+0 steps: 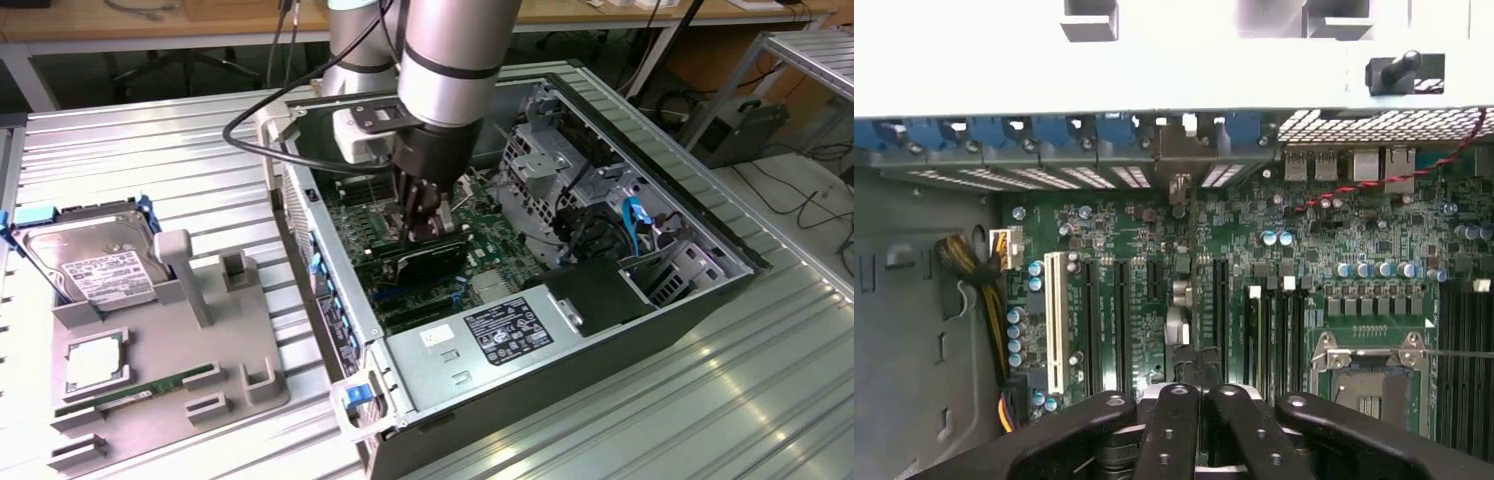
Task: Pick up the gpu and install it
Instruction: 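Insert the gpu into the slot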
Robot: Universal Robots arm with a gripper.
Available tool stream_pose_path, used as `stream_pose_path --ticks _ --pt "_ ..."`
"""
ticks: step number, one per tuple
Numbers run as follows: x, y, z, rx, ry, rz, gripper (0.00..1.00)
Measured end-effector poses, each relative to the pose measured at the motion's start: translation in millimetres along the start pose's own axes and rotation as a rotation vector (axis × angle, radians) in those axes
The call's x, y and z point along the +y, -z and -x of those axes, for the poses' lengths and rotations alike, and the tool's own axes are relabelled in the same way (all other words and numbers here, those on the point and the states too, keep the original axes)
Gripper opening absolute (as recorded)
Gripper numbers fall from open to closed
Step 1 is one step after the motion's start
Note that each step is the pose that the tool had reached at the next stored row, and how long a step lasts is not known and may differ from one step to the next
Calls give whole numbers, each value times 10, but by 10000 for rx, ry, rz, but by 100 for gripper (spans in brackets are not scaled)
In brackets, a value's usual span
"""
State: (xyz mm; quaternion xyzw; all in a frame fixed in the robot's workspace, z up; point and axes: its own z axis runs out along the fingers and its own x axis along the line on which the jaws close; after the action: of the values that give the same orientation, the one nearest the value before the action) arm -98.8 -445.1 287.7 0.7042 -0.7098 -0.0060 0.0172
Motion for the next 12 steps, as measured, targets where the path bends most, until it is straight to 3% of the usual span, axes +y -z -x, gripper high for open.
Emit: stream_pose_path --ticks 5,12 --pt "12 -91 30 40 9 -11 11" --pt "12 -124 30 163 5 -12 11"
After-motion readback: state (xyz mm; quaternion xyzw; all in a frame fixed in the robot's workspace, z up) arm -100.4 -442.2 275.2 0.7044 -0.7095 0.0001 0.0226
